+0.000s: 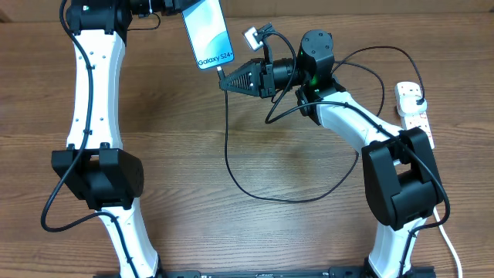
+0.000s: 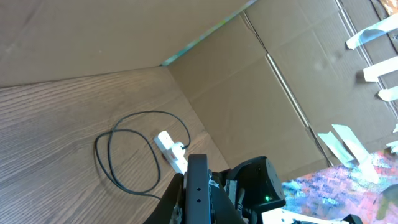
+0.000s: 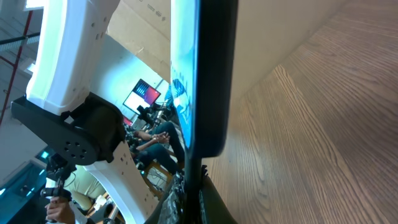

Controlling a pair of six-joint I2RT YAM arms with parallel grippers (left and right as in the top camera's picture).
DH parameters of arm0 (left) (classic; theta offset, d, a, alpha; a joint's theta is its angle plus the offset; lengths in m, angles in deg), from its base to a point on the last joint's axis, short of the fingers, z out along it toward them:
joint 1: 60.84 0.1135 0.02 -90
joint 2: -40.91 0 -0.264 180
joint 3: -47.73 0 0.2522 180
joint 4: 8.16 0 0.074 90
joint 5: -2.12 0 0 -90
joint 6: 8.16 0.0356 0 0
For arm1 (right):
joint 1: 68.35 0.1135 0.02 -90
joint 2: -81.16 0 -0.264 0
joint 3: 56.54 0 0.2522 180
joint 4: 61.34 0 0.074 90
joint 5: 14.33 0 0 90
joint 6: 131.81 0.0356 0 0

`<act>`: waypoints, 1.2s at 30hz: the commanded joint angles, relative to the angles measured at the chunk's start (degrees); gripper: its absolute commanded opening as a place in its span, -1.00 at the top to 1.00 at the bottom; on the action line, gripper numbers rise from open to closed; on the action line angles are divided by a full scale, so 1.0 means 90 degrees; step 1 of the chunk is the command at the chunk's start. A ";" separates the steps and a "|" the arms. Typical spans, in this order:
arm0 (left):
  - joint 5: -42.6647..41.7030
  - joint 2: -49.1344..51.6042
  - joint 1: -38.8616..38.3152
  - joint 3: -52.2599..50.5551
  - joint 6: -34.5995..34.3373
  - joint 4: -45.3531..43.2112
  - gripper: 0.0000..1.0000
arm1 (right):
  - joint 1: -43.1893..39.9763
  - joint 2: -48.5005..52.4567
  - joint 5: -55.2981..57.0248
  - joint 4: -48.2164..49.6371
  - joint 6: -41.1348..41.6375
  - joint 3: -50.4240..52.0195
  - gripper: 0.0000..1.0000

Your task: Plug charger to phone and switch on socket

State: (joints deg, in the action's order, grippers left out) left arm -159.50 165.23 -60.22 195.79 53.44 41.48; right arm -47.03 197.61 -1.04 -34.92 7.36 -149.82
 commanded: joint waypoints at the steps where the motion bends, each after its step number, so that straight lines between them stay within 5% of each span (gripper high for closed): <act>1: -0.0342 -0.0095 0.0034 0.0090 -0.0087 -0.0058 0.92 | -0.0019 0.0029 -0.0051 0.0005 -0.0070 -0.0136 0.92; 36: -0.0355 -0.0095 -0.0002 0.0090 -0.0036 -0.0063 0.92 | -0.0017 0.0029 0.0073 0.0248 0.0034 -0.0136 0.92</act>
State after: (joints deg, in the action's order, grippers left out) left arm -160.96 165.23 -60.22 195.79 53.42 41.15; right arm -47.03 197.61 -0.97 -33.13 7.71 -149.82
